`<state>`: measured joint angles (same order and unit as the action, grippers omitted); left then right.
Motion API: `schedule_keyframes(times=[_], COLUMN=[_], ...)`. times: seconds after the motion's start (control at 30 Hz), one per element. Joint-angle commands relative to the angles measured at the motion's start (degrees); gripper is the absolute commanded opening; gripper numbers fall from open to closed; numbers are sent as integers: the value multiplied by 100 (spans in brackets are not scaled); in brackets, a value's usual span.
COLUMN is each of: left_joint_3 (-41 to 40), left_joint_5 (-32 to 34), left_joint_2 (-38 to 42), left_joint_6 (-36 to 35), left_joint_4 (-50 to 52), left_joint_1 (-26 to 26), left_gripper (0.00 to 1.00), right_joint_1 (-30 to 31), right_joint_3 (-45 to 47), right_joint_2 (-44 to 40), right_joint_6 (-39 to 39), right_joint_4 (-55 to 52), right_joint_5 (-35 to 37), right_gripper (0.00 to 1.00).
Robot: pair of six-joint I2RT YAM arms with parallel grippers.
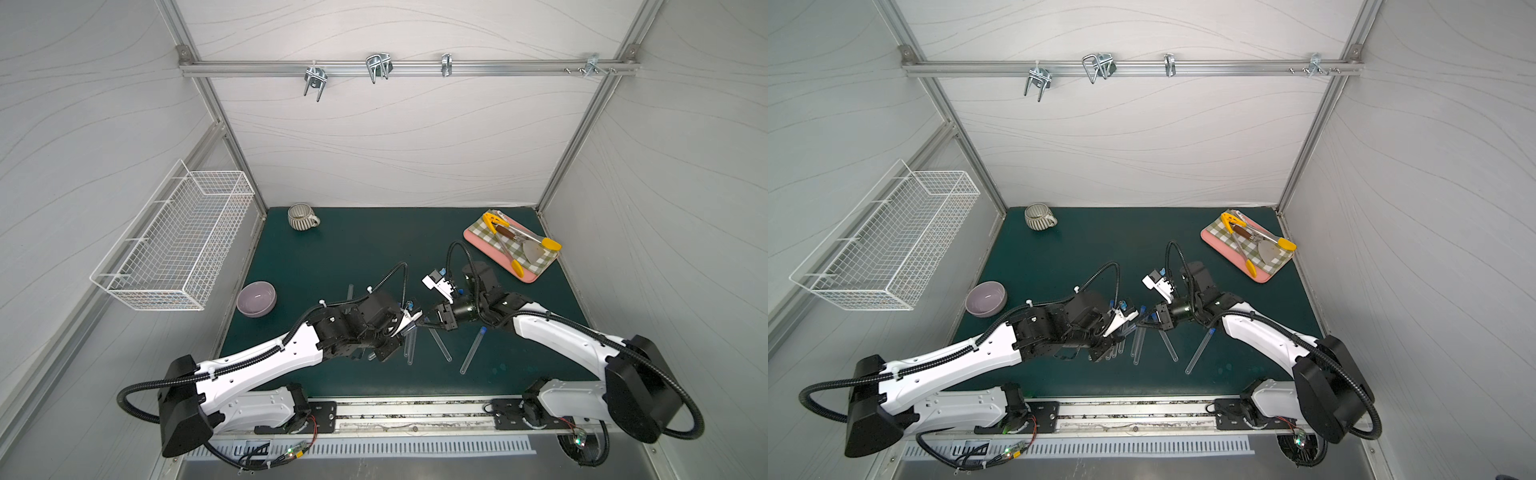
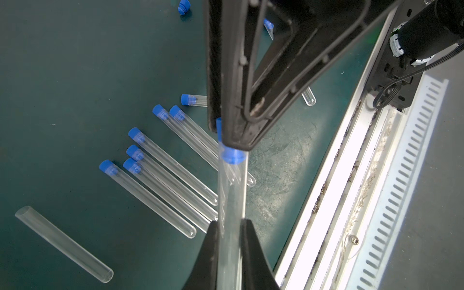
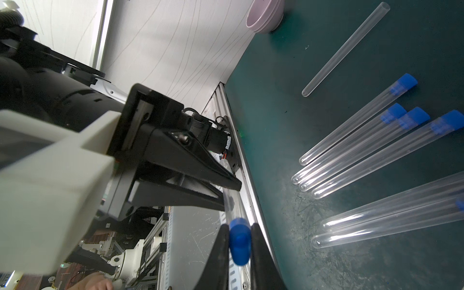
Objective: Remove stoppers from test tubes
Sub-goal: Open the stopper on the test tube.
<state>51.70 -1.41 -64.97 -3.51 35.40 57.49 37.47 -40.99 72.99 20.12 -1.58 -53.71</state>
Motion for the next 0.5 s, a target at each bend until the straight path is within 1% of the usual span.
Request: schedule_keyframes(times=[0.0, 0.2, 0.47], left_joint_3=[192, 208, 235], left_joint_5=[220, 295, 475], left_joint_2=[-21, -108, -272], left_joint_6=[-126, -129, -152], left_joint_4=[-20, 0, 90], left_joint_1=[-1, -1, -1], left_gripper=[0, 0, 0], right_joint_1=[-150, -397, -407], right_joint_3=[-17, 72, -197], right_joint_2=[-206, -322, -322], right_joint_6=[37, 243, -508], right_joint_4=[-20, 194, -896], right_joint_5=[-273, -514, 94], right_gripper=[3, 3, 3])
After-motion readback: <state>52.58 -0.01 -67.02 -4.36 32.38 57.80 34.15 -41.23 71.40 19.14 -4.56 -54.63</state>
